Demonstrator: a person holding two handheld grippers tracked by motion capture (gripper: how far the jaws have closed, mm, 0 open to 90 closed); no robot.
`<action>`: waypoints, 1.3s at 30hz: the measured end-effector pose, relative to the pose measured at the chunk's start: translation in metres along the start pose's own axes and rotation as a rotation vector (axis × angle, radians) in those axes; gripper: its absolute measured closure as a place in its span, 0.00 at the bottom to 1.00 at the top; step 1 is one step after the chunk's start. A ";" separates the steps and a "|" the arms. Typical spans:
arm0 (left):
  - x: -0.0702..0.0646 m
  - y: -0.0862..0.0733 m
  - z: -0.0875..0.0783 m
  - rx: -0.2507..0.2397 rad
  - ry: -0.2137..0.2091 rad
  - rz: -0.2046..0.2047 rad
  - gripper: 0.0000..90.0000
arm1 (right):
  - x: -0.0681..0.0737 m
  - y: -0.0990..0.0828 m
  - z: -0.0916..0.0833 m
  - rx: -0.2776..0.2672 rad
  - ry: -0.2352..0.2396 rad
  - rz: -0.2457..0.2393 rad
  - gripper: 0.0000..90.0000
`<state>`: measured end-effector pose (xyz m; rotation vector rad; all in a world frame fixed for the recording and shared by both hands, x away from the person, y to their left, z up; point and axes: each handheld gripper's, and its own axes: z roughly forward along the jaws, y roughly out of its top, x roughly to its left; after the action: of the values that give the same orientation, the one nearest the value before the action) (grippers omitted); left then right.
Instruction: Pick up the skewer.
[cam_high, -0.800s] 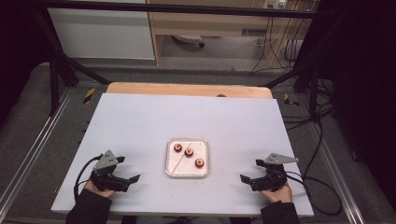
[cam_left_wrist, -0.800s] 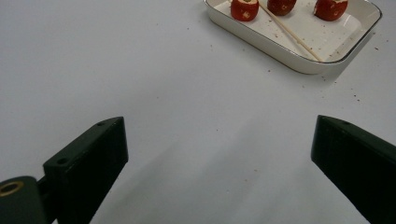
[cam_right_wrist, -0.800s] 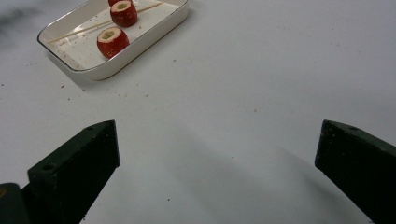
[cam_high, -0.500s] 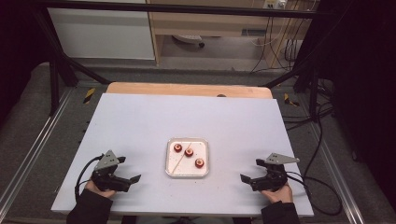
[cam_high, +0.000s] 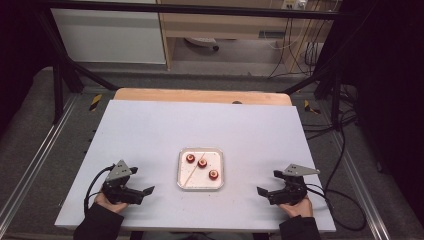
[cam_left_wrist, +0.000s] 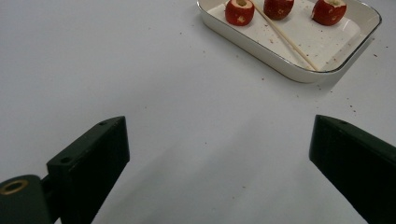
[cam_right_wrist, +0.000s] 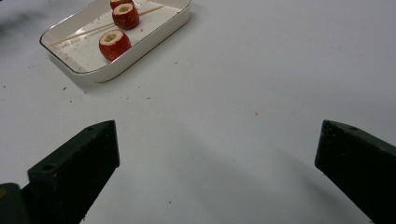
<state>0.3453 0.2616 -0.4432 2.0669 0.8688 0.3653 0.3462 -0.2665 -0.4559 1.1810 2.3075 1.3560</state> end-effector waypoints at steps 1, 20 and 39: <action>-0.001 0.001 0.000 0.002 -0.004 0.001 0.06 | 0.000 0.000 0.000 0.000 0.000 0.000 0.01; -0.019 0.019 0.011 0.015 -0.004 -0.008 0.06 | 0.000 0.000 0.001 0.007 -0.001 -0.006 0.01; -0.052 0.059 0.040 0.066 0.012 0.019 0.12 | 0.000 0.000 0.001 0.010 -0.001 -0.006 0.01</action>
<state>0.3561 0.1780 -0.4178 2.1373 0.8796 0.3632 0.3465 -0.2655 -0.4565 1.1770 2.3177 1.3432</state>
